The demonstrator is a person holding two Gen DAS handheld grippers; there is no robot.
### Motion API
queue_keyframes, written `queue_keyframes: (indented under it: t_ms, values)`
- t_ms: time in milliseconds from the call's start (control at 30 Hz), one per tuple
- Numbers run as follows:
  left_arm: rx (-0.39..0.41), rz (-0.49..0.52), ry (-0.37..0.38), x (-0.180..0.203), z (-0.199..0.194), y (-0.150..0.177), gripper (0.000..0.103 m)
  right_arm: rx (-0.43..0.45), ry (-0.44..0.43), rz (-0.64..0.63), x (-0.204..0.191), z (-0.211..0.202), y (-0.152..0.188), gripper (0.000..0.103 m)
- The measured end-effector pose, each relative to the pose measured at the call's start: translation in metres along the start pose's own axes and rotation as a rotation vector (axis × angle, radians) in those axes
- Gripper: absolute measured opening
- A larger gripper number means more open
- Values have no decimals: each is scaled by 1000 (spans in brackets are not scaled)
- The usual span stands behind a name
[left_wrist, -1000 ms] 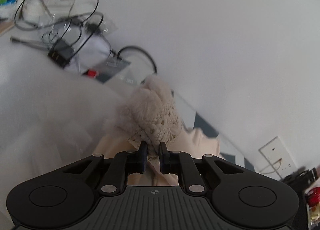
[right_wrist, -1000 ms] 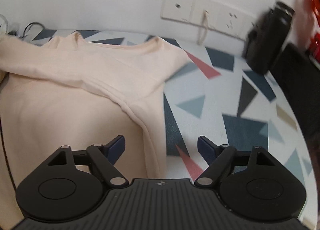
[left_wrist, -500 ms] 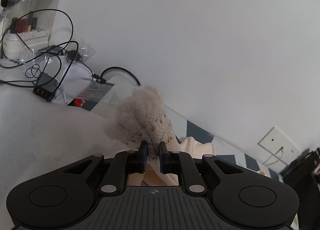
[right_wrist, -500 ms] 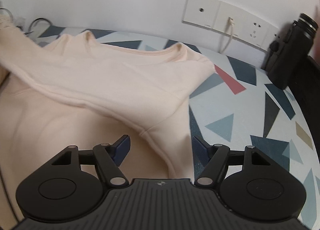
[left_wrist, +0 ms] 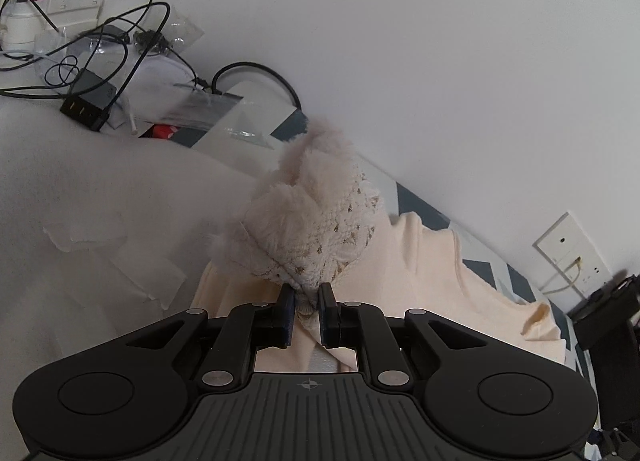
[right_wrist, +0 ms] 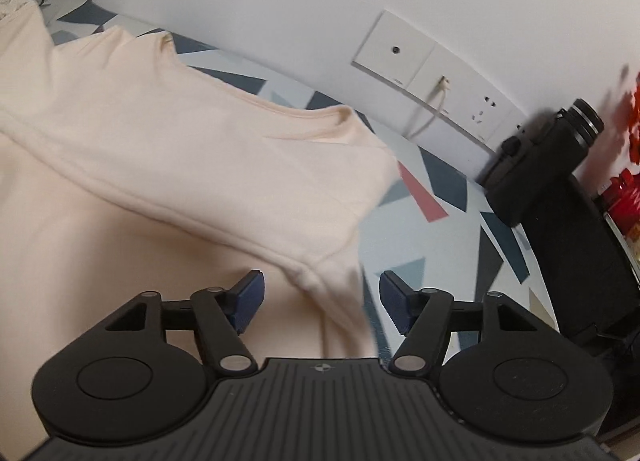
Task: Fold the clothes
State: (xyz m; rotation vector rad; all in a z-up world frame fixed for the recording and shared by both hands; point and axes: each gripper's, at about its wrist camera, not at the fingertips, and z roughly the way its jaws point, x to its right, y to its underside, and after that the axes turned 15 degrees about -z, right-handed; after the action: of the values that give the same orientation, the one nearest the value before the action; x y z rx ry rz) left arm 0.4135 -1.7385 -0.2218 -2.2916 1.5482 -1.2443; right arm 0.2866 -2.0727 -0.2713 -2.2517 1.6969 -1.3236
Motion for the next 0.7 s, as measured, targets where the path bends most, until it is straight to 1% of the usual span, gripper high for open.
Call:
queue_keyframes:
  t_ms: [100, 200, 267, 300, 367, 400, 433, 467, 500, 567, 600, 700]
  values:
    - [6, 25, -5, 4, -2, 0, 11, 12, 19, -7, -7, 2, -4, 65]
    - [50, 97, -14, 20, -8, 2, 11, 9, 20, 4, -8, 9, -9, 65]
    - [84, 142, -19, 32, -13, 5, 11, 9, 18, 40, -4, 16, -12, 69]
    - [106, 160, -19, 38, -15, 7, 11, 14, 19, 49, -3, 19, -14, 69]
    - [124, 137, -11, 48, -19, 7, 11, 30, 10, 65, 2, 25, -16, 68]
    - [111, 110, -2, 52, -19, 5, 11, 41, -5, 84, 6, 26, -17, 64]
    - [88, 78, 9, 56, -19, 3, 11, 58, -27, 111, 13, 26, -17, 49]
    - [72, 49, 24, 59, -20, 0, 11, 75, -41, 140, 20, 26, -16, 41]
    - [69, 34, 39, 64, -21, -2, 11, 89, -35, 174, 30, 23, -12, 37]
    - [89, 52, 58, 78, -25, -3, 11, 116, -22, 242, 48, 19, -6, 16]
    - [96, 57, 72, 86, -26, -2, 10, 130, -16, 276, 58, 17, -2, 14]
    - [102, 62, 132, 110, -28, 5, 10, 169, 7, 379, 86, 10, 9, 14]
